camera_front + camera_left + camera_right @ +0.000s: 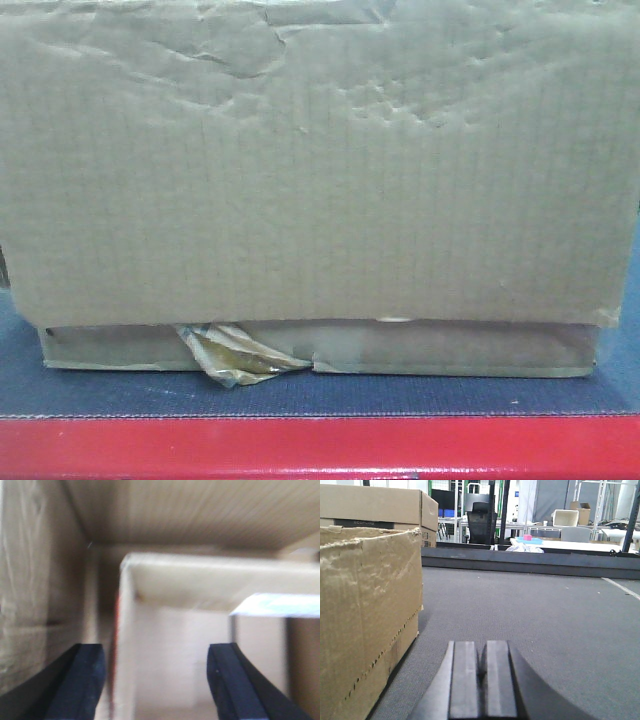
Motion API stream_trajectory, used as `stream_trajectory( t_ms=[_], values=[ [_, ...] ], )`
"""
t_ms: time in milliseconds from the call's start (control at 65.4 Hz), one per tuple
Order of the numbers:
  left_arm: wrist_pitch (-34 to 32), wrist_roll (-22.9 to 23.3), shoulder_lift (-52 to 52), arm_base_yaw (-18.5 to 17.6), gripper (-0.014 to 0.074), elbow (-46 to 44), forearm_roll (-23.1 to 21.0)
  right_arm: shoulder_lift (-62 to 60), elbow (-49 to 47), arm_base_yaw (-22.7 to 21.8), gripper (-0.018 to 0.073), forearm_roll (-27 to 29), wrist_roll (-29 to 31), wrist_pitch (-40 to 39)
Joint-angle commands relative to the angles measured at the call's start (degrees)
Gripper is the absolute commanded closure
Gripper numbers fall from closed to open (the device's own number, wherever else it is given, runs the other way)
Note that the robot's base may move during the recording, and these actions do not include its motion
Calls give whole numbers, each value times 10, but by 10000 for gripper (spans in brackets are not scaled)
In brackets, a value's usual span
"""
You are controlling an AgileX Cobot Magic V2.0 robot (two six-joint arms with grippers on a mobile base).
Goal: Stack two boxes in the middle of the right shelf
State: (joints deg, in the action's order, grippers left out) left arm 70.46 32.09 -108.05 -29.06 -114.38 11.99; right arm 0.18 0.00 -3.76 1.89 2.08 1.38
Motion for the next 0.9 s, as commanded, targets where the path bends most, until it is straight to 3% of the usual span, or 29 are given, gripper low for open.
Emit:
stream_trajectory(
  t_ms=[0,214,505,887],
  values=[
    [-5,0,29,2,235,-30,-5,-2,0,-3,724,-4,1,-10],
    [-5,-36,85,15,235,-55,42,-2,0,-3,724,-4,1,-10],
    [-5,-63,113,77,235,-4,2,-2,0,-3,724,-4,1,-10],
    [-5,-64,113,76,235,130,-20,-2,0,-3,724,-4,1,-10]
  ],
)
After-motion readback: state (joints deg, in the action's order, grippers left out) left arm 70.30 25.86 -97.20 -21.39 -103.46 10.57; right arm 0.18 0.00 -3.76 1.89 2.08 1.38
